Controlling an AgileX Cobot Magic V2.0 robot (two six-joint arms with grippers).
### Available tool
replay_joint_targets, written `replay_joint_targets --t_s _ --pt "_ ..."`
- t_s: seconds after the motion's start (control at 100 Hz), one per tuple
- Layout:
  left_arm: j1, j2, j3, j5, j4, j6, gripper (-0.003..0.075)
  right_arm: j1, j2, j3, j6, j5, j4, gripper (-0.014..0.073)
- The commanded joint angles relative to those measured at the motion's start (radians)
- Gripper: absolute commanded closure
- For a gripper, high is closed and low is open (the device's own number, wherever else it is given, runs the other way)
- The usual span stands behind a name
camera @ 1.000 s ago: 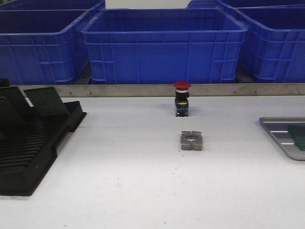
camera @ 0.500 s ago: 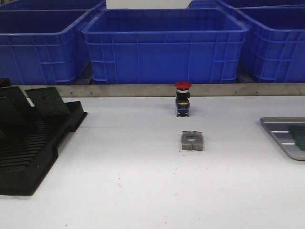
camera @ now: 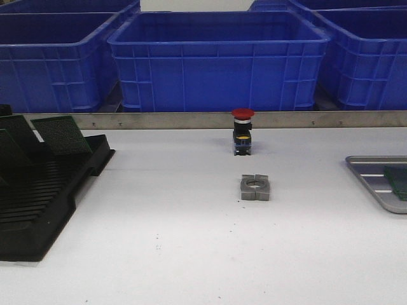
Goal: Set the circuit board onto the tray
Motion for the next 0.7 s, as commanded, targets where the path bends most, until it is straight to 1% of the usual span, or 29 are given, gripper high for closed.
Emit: replay_joint_targets --t_s 0.0,0.69 --pt "0.004 -0.033 0.03 -0.053 -0.001 -0.013 0.0737 0.0 0.013 -0.026 -0.004 -0.019 0.02 0.0653" --pt "0.004 -0.033 0.029 -0.069 -0.016 -0.013 0.0737 0.0 0.013 -0.026 -0.004 -0.021 0.02 0.0653"
